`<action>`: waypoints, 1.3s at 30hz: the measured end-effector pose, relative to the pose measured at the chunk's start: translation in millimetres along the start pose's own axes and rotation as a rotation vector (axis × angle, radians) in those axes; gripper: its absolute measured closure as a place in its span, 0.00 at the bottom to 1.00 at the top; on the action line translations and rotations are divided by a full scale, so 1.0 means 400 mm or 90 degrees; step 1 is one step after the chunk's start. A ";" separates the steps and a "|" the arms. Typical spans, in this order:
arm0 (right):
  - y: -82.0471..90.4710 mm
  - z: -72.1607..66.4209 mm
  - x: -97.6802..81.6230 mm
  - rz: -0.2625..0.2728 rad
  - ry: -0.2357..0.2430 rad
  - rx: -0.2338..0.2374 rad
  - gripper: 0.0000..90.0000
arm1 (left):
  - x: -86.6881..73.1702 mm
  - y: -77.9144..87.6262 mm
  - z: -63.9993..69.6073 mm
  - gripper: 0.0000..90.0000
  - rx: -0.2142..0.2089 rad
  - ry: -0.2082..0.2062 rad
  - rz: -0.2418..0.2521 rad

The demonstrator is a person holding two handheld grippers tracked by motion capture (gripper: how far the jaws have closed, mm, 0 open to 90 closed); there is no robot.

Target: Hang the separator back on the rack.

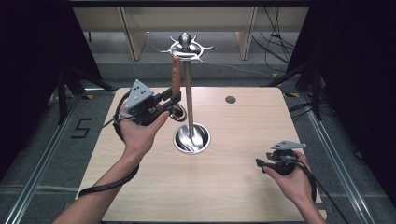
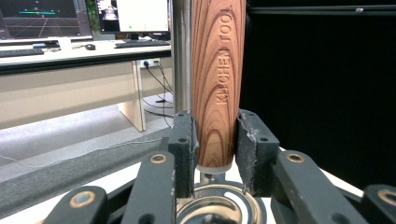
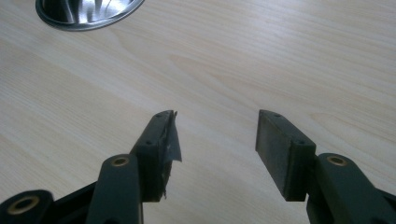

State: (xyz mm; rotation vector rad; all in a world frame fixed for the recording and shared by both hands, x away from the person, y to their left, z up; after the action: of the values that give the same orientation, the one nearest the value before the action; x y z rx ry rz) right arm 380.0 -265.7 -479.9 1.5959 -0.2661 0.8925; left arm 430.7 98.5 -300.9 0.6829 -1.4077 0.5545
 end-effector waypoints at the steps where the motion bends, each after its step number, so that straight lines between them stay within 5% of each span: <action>1: 0.000 0.000 0.000 -0.001 0.001 0.000 0.53 | 0.001 -0.003 0.000 0.76 0.007 -0.003 0.001; 23: -0.004 0.000 -0.003 -0.007 0.008 0.004 0.53 | -0.010 -0.035 0.006 0.76 0.047 -0.018 -0.007; 39: -0.002 -0.003 -0.002 -0.007 0.005 0.005 0.53 | -0.029 -0.042 0.006 0.76 0.051 -0.022 -0.010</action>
State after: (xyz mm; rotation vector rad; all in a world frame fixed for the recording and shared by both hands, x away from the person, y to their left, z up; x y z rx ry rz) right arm 379.6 -264.6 -480.9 1.5993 -0.2484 0.8934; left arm 439.8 85.5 -314.1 0.7709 -1.4170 0.5912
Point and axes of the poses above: each handheld gripper's, and its own axes: y roughly backward along the jaws, x roughly out of its top, z roughly to its right, the point moved 4 cm from there along -y, roughly forward along the jaws, and after that the axes turned 6 degrees about -x, right-handed, at the moved point
